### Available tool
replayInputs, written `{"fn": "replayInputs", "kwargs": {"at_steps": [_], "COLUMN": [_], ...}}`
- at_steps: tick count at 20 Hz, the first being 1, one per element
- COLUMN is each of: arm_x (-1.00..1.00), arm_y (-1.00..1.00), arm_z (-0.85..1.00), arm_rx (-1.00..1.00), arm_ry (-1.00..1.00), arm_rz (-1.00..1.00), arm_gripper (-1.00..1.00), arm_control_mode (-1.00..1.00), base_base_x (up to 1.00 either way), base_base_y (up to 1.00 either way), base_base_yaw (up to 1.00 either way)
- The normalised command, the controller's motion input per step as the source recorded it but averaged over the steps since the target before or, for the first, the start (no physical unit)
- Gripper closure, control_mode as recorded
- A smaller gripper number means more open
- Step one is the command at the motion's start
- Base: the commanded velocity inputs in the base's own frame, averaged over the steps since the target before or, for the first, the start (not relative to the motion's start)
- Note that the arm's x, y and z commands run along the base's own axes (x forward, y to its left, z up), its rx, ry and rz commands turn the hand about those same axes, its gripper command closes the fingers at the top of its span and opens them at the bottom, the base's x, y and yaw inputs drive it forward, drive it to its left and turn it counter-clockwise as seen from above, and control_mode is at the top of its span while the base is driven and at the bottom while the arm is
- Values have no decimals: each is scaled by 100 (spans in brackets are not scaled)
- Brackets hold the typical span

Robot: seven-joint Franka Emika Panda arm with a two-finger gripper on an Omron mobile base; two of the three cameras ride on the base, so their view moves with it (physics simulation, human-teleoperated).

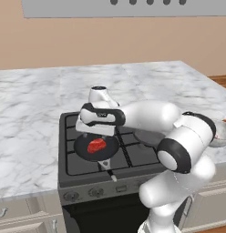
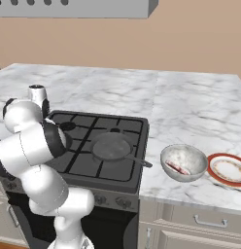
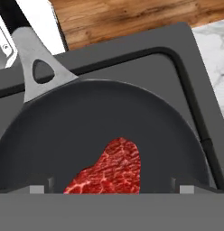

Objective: Place one of the steaks on the plate and the other in the bowl. Then place the bowl in the fridge.

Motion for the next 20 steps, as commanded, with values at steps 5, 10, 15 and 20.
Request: {"fn": "replayInputs", "kwargs": {"at_steps": [5, 10, 15, 20], "arm_x": [0, 0, 2, 1], "arm_y": [18, 0, 0, 0], "arm_z": [-20, -26, -18, -40], "arm_rx": [0, 0, 0, 0], "arm_ry": [0, 0, -1, -1], "arm_rz": [-3, 0, 0, 0], "arm_gripper": [-100, -100, -100, -100], "arm_control_mode": [-100, -100, -100, -100], "base_base_x": [0, 0, 0, 0], "base_base_y": [0, 0, 0, 0], "base_base_yaw": [0, 0, 0, 0]}}
